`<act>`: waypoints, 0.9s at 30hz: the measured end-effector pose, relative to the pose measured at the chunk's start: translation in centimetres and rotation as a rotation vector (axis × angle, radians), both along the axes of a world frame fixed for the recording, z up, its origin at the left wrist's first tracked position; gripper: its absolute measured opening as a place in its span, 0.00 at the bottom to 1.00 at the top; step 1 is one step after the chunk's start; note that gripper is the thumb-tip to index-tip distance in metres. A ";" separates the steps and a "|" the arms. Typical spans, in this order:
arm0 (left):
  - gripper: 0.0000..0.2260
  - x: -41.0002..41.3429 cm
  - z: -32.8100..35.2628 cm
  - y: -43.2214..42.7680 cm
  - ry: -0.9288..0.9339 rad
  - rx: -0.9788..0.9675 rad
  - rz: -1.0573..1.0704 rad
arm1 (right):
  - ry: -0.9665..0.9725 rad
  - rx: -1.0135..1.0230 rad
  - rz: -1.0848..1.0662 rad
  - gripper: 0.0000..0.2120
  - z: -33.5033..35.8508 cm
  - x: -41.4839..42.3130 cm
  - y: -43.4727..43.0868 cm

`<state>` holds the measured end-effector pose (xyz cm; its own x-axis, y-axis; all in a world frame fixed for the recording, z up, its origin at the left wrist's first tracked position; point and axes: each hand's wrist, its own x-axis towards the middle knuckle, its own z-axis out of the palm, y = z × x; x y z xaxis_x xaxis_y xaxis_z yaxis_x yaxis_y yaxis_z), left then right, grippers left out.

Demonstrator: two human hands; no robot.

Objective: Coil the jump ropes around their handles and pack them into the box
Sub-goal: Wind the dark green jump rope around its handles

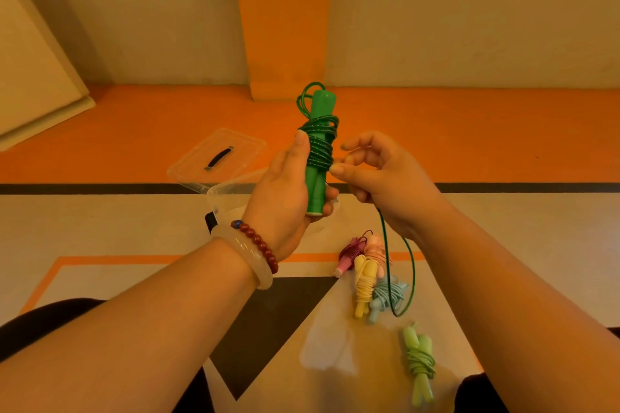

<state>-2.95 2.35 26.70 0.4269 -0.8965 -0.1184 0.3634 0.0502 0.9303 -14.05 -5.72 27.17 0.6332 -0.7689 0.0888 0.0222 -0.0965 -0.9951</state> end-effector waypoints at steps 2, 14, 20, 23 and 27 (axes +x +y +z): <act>0.23 0.0 -0.1 -0.1 -0.027 -0.005 -0.022 | 0.015 0.027 -0.017 0.10 -0.1 0.1 -0.1; 0.19 0.1 -0.4 0.3 -0.118 0.085 0.026 | 0.120 0.010 -0.059 0.06 -0.3 0.0 -0.4; 0.15 0.5 0.1 0.1 -0.090 0.087 0.029 | 0.115 0.001 -0.120 0.09 -0.1 0.1 -0.3; 0.16 0.4 0.1 0.0 -0.122 0.121 0.020 | 0.167 -0.067 -0.128 0.09 -0.4 0.4 0.2; 0.16 0.0 0.0 0.2 -0.148 0.108 -0.010 | 0.183 -0.124 -0.109 0.08 -0.3 0.5 0.7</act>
<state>-2.98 2.52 26.71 0.4379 -0.8863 -0.1510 0.2225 -0.0559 0.9733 -13.55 -5.06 26.90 0.5615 -0.8238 0.0776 -0.1748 -0.2097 -0.9620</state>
